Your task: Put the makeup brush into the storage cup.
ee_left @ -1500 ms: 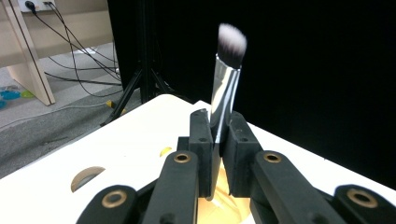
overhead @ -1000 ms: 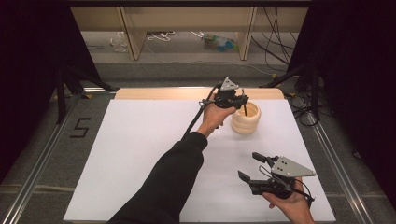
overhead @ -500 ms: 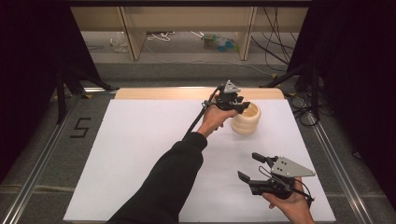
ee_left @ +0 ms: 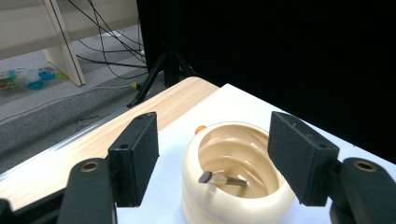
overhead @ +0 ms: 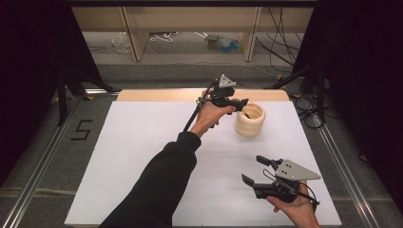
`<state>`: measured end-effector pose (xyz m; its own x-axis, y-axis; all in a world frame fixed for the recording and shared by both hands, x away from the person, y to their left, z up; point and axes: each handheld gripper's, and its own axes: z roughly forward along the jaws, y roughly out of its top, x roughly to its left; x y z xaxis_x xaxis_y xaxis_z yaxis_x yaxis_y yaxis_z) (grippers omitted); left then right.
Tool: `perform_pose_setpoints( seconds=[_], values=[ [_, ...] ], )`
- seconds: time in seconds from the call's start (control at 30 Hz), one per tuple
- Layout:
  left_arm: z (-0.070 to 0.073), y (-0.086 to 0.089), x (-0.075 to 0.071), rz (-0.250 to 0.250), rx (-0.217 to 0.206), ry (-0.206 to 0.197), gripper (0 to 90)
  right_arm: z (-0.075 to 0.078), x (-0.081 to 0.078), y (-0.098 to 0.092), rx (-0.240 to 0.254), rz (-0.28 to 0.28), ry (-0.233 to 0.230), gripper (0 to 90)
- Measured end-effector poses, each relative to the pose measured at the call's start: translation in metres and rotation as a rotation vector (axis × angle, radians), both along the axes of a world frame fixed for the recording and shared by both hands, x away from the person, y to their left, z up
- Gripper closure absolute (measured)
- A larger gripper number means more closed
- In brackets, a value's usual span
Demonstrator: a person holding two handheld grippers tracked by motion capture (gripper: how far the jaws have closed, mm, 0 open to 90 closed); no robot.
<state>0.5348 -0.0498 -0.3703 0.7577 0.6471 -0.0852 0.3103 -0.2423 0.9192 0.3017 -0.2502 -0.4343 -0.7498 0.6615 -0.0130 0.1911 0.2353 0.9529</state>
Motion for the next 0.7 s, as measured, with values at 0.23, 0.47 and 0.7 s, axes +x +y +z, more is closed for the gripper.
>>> perform_pose_setpoints(
  seconds=[0.23,0.47,0.7],
  values=[
    [0.003,0.008,-0.004,-0.006,-0.006,-0.005,30.4,0.0,0.0,-0.001,-0.007,0.002,0.007,20.5],
    [0.005,0.02,-0.009,0.002,-0.007,-0.006,29.5,0.001,-0.001,-0.001,-0.022,-0.004,0.016,20.4],
    [0.01,0.033,-0.013,0.005,-0.036,-0.01,29.3,0.0,0.0,0.0,0.006,-0.001,-0.002,20.4]
  ],
)
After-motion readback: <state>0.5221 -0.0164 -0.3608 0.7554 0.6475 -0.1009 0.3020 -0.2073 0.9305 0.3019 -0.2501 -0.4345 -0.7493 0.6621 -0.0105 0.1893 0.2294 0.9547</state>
